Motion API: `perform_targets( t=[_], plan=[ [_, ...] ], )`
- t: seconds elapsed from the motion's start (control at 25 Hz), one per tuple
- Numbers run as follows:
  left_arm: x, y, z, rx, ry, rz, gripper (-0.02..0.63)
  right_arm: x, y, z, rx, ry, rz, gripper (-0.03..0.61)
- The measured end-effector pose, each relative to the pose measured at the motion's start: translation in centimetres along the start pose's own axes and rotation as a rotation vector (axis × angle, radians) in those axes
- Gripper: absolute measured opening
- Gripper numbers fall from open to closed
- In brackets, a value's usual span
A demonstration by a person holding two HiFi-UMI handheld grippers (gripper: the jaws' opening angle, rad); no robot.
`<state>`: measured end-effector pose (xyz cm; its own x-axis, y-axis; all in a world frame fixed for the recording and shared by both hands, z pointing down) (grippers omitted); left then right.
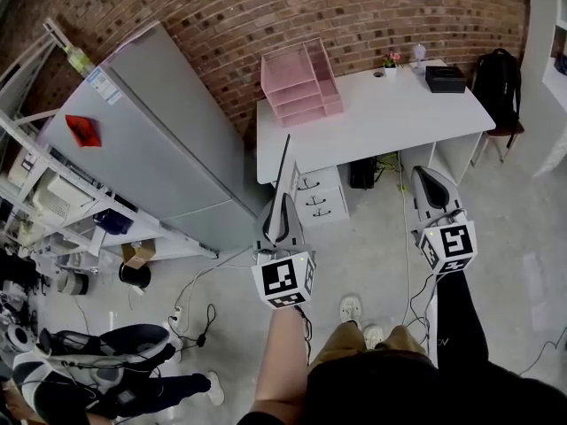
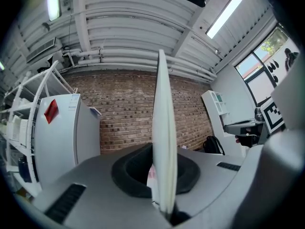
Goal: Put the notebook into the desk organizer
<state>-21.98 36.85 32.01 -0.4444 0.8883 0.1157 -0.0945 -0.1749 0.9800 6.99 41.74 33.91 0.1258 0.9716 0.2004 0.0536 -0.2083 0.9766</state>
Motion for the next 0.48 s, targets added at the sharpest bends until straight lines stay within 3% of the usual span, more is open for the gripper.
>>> perform_targets(
  t=[0.48],
  plan=[
    [-4.3,1.9,-1.7,0.034,0.013,-0.003,0.02,-4.3,1.4,0.2,-0.002,0.0,-0.001,0.021]
  ],
)
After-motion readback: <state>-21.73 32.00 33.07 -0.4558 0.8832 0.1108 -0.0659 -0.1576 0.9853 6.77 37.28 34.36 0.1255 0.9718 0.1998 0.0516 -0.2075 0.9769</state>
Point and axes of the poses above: the fingertips, and each gripper's own axes: x backward along the fingers, z to its right, y out of its underside, the point moved 6 cm from there along x, backward along the fingers, and after that the axes turned 2 degrees about z, right-handed, at the moved point
